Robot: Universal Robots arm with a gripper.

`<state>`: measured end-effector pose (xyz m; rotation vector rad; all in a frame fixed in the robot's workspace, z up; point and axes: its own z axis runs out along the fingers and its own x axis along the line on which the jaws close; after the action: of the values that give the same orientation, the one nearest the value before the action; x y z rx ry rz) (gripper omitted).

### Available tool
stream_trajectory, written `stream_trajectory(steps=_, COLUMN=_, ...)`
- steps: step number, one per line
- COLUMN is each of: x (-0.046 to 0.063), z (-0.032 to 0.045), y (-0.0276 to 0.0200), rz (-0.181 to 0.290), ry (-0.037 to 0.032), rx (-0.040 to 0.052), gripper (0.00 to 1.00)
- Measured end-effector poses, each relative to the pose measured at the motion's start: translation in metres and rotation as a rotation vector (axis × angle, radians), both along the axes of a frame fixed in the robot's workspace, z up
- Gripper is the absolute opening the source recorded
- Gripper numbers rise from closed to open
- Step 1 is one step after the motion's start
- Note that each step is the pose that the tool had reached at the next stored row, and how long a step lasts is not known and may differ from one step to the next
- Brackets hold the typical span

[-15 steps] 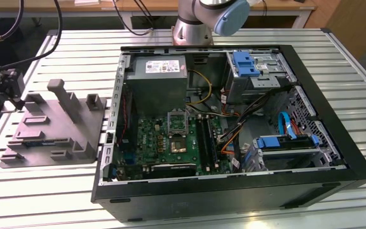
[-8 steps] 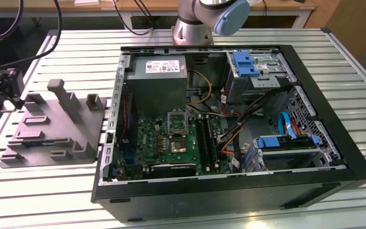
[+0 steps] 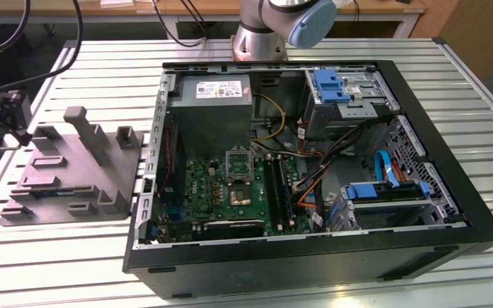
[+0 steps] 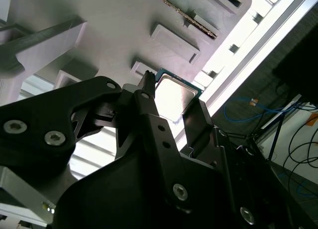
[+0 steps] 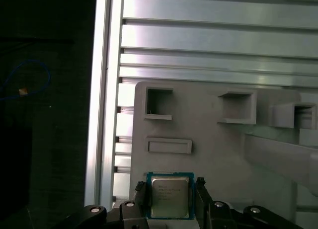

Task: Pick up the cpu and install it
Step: 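Pick up the cpu and move it towards the insertion slot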

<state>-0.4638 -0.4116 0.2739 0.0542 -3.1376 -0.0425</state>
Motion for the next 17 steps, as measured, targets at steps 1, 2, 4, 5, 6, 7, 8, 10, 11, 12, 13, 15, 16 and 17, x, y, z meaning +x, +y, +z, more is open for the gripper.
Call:
stream_trajectory(steps=1, x=0.0000, z=0.0004, y=0.0000, rz=0.000, ry=0.0000, rx=0.0001, gripper=0.47)
stream_trajectory(steps=2, x=0.0000, z=0.0009, y=0.0000, rz=0.000, ry=0.0000, rx=0.0000, gripper=0.47)
stream_trajectory(steps=4, x=0.0000, z=0.0014, y=0.0000, rz=0.000, ry=-0.0002, rx=0.0001, gripper=0.47)
stream_trajectory(steps=5, x=0.0000, z=0.0017, y=0.0000, rz=0.000, ry=-0.0002, rx=0.0001, gripper=0.47)
stream_trajectory(steps=6, x=0.0000, z=0.0019, y=0.0000, rz=0.000, ry=-0.0001, rx=0.0000, gripper=0.47)
stream_trajectory(steps=7, x=0.0000, z=0.0021, y=0.0000, rz=0.000, ry=0.0000, rx=0.0000, gripper=0.47)
stream_trajectory(steps=8, x=0.0000, z=0.0022, y=0.0000, rz=0.000, ry=-0.0002, rx=0.0000, gripper=0.47)
stream_trajectory(steps=10, x=0.0000, z=0.0025, y=0.0000, rz=0.000, ry=-0.0001, rx=0.0000, gripper=0.47)
stream_trajectory(steps=11, x=0.0000, z=0.0027, y=0.0000, rz=0.000, ry=-0.0001, rx=0.0000, gripper=0.47)
stream_trajectory(steps=12, x=0.0000, z=0.0028, y=0.0000, rz=0.000, ry=-0.0001, rx=0.0000, gripper=0.47)
stream_trajectory(steps=13, x=0.0000, z=0.0031, y=0.0000, rz=0.000, ry=0.0000, rx=-0.0001, gripper=0.47)
stream_trajectory(steps=15, x=0.0000, z=0.0043, y=0.0000, rz=0.000, ry=0.0004, rx=-0.0002, gripper=0.47)
stream_trajectory(steps=16, x=0.0000, z=0.0047, y=0.0000, rz=0.000, ry=0.0001, rx=-0.0001, gripper=0.47)
stream_trajectory(steps=17, x=0.0000, z=0.0053, y=0.0000, rz=0.000, ry=0.0000, rx=0.0000, gripper=0.47)
